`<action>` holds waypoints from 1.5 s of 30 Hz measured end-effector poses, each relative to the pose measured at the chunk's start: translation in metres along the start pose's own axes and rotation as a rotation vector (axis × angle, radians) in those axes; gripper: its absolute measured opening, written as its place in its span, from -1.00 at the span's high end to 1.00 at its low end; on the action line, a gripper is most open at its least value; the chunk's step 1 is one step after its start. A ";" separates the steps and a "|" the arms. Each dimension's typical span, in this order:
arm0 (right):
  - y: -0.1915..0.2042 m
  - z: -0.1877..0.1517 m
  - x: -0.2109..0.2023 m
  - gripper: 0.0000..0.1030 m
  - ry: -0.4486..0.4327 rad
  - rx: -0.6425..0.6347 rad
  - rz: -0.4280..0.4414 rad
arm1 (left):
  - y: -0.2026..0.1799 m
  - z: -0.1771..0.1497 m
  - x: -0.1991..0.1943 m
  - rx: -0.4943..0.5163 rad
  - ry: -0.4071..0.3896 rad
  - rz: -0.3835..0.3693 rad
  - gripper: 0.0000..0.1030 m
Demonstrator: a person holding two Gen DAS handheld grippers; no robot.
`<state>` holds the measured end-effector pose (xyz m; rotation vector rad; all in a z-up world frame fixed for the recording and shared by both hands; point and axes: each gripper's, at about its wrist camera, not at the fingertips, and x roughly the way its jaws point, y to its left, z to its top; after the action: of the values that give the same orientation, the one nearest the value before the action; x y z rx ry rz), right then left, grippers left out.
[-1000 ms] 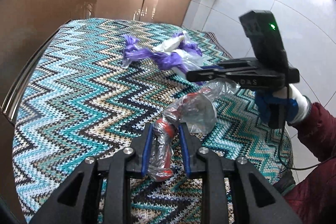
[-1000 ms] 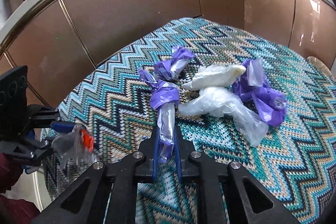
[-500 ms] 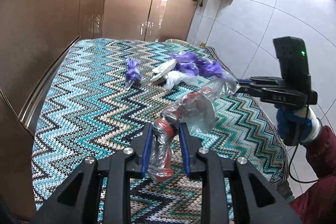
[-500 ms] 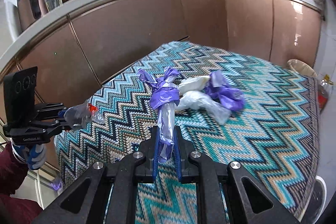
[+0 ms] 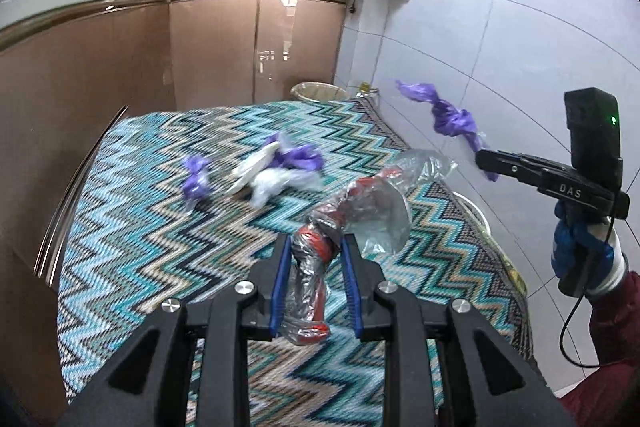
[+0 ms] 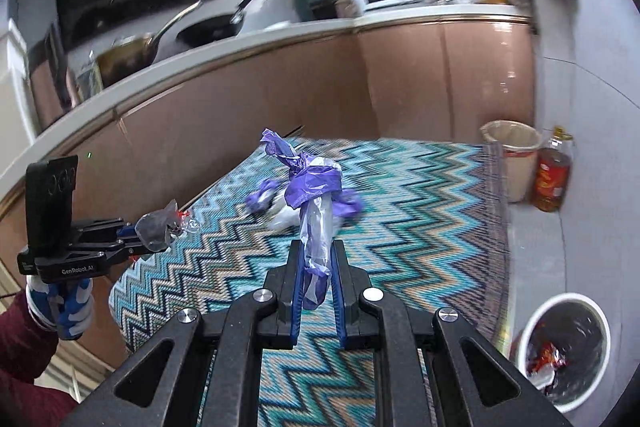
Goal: Collect trash
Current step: 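Carry the bottle and purple bag to the white bin and release both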
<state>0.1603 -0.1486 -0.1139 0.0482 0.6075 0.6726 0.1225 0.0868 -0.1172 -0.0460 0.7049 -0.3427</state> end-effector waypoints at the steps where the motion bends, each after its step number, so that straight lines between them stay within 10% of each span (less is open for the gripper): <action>1: -0.009 -0.003 -0.010 0.77 -0.018 0.020 -0.017 | -0.007 0.004 0.004 0.011 0.003 -0.005 0.54; 23: -0.186 -0.095 -0.142 0.76 -0.112 0.357 -0.385 | -0.238 0.093 0.182 0.267 0.197 -0.233 0.54; 45: -0.308 -0.121 -0.100 0.71 0.034 0.484 -0.487 | -0.341 0.104 0.373 0.265 0.388 -0.233 0.52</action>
<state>0.2091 -0.4692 -0.2340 0.3291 0.7697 0.0449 0.3532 -0.3631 -0.2187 0.1966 1.0348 -0.6775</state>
